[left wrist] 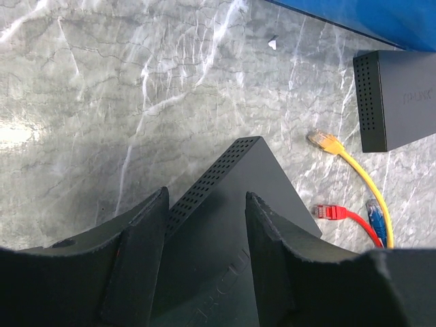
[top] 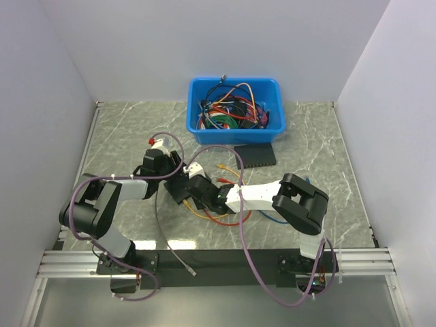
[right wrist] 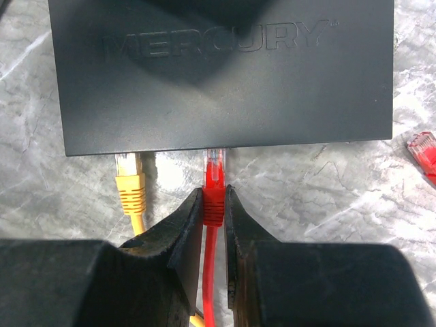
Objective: Insert the plug into the switch port
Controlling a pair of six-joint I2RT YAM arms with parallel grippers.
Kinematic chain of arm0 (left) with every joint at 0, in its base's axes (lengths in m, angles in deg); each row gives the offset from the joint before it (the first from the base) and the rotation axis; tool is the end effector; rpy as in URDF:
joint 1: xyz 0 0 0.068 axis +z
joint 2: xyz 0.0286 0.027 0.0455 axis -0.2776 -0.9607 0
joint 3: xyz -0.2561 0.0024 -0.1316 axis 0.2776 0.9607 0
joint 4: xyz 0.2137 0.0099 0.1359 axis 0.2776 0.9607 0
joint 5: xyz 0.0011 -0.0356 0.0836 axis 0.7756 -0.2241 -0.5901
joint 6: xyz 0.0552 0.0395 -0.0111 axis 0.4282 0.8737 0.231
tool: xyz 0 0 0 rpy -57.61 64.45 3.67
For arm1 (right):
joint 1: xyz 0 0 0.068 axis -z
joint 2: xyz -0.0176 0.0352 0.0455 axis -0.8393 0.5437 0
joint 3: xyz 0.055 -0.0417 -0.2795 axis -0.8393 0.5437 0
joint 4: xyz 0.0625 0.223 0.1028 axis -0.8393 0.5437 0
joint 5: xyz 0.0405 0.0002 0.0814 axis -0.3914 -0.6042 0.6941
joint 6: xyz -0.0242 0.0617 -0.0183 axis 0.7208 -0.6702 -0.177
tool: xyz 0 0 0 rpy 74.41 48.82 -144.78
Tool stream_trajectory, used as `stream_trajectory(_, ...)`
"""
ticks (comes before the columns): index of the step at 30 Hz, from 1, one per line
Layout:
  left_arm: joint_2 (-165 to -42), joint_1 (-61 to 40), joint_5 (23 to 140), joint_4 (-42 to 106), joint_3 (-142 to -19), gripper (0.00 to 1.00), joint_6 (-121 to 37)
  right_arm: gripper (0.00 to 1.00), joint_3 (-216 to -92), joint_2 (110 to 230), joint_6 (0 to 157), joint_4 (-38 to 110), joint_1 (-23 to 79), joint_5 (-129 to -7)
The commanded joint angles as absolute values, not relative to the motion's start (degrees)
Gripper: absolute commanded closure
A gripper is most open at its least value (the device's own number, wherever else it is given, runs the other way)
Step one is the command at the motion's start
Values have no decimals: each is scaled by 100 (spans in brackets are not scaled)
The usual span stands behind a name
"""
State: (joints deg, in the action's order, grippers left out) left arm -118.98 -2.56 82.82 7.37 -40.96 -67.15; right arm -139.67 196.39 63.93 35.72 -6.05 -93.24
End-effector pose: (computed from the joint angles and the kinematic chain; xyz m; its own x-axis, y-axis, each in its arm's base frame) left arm 0.2899 -0.1076 0.1557 -0.6652 -0.3941 -0.6342 0.0660 0.8151 -0.5756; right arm 0.1951 0.3480 0.1598 -0.5805 -0.3774 -0.7215 -0.5860 0.8088 0.0485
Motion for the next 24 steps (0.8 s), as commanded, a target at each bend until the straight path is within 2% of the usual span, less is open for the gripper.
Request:
stream_trajectory(1,-12028,-304,8445,742,-4038,46,-6751,100,-14225,19680,6383,3281,-551,-9387)
stream_trajectory(24,-12125,-304,8524,593,-3844,49,-6742,100,-14638,19583,6321,3492,-534,-9765)
